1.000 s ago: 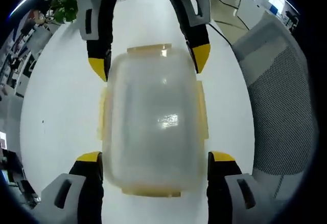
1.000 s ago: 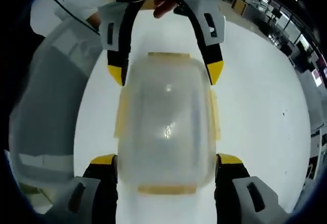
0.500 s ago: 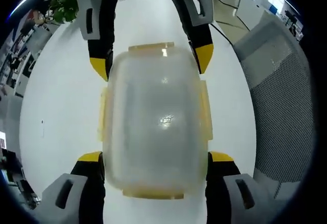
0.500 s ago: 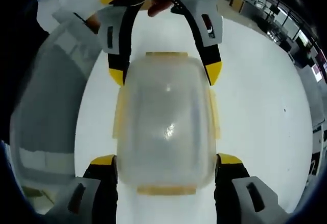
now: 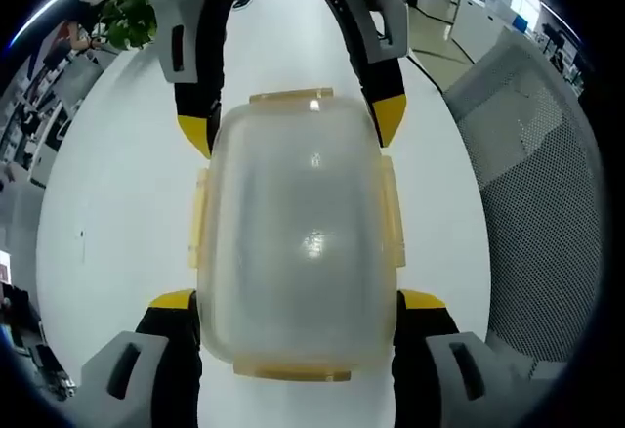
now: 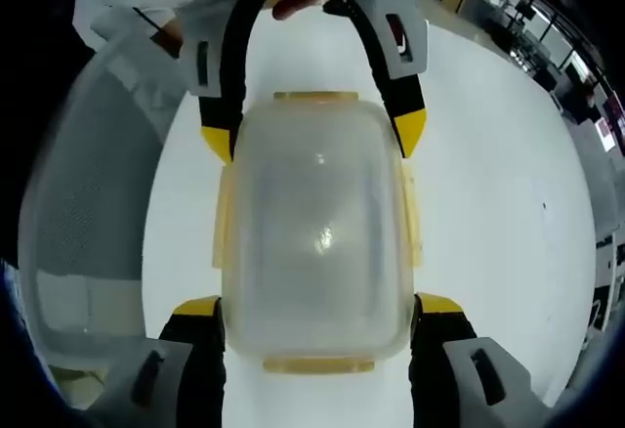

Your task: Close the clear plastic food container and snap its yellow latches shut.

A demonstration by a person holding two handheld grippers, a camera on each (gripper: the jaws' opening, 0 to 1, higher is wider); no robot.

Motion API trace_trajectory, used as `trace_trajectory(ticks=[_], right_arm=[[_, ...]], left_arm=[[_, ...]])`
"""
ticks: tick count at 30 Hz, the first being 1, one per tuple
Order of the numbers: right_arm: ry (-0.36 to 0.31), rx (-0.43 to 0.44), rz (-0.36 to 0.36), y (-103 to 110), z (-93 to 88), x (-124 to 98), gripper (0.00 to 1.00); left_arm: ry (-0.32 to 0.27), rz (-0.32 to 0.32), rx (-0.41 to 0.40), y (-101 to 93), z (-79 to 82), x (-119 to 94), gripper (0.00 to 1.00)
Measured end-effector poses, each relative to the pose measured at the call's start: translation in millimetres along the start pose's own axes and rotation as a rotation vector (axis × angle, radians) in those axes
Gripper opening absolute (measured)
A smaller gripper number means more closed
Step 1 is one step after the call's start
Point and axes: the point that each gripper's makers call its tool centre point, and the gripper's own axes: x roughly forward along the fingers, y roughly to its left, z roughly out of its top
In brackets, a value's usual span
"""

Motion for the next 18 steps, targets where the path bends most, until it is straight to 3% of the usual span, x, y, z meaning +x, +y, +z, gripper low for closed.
trace_trajectory(ticks=[18], right_arm=[[-0.036,0.005,-0.013,-2.6,37.5,13.3,0.79]], left_arm=[[-0.002,0.004,-0.013,0.5,-37.2,-10.5,0.81]])
